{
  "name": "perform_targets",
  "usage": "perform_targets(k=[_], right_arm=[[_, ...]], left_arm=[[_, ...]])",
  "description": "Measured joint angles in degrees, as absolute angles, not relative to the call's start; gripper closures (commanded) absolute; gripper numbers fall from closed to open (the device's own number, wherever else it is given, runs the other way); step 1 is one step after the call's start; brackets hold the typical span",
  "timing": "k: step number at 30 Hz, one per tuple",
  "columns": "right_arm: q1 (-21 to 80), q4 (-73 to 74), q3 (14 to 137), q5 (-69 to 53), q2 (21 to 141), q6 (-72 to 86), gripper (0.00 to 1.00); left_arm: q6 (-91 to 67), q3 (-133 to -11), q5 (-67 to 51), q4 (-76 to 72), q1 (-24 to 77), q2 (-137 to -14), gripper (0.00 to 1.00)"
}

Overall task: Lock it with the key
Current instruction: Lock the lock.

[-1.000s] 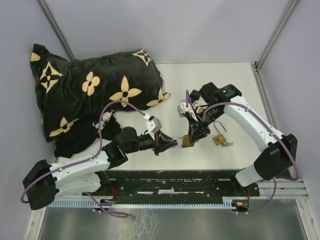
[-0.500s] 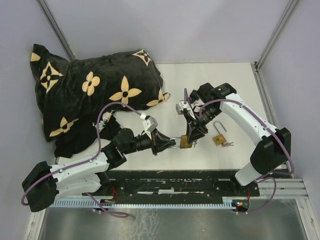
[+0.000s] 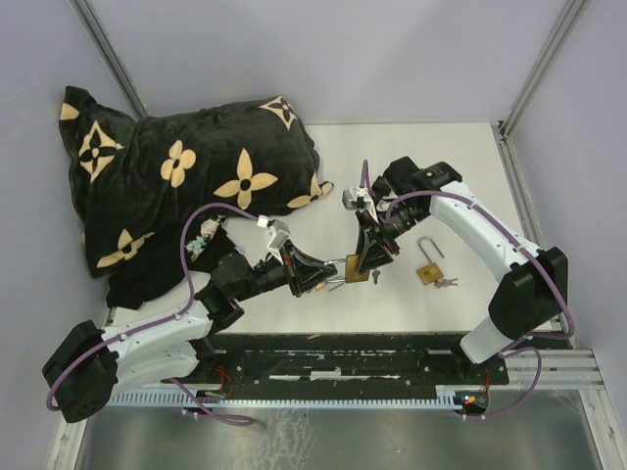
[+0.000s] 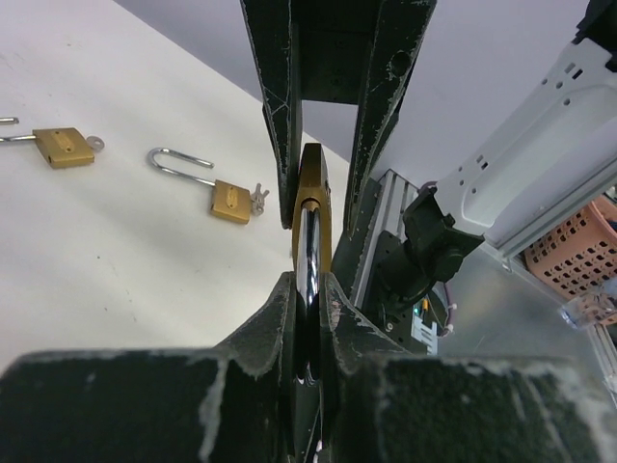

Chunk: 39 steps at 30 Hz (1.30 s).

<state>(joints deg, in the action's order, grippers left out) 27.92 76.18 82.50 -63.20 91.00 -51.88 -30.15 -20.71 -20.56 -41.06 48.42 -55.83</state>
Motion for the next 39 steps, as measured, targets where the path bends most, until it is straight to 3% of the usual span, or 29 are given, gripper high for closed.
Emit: perform_targets(k=[17, 30, 39], right_arm=[[26.4, 64.7, 79.3, -75.1, 90.9, -37.8, 0.53], [25.4, 47.2, 73.7, -78.2, 87.7, -19.7, 0.56], [24.5, 19.3, 63.4, -76.2, 80.8, 6.6, 0.58]], left_arm=[[-35.4, -18.2, -19.4, -52.1, 45.1, -54.3, 0.97], [-38.4, -17.0, -15.5, -59.9, 44.4, -55.8, 0.97], [-39.8, -16.4, -14.5, -63.0, 44.4, -56.9, 0.97]])
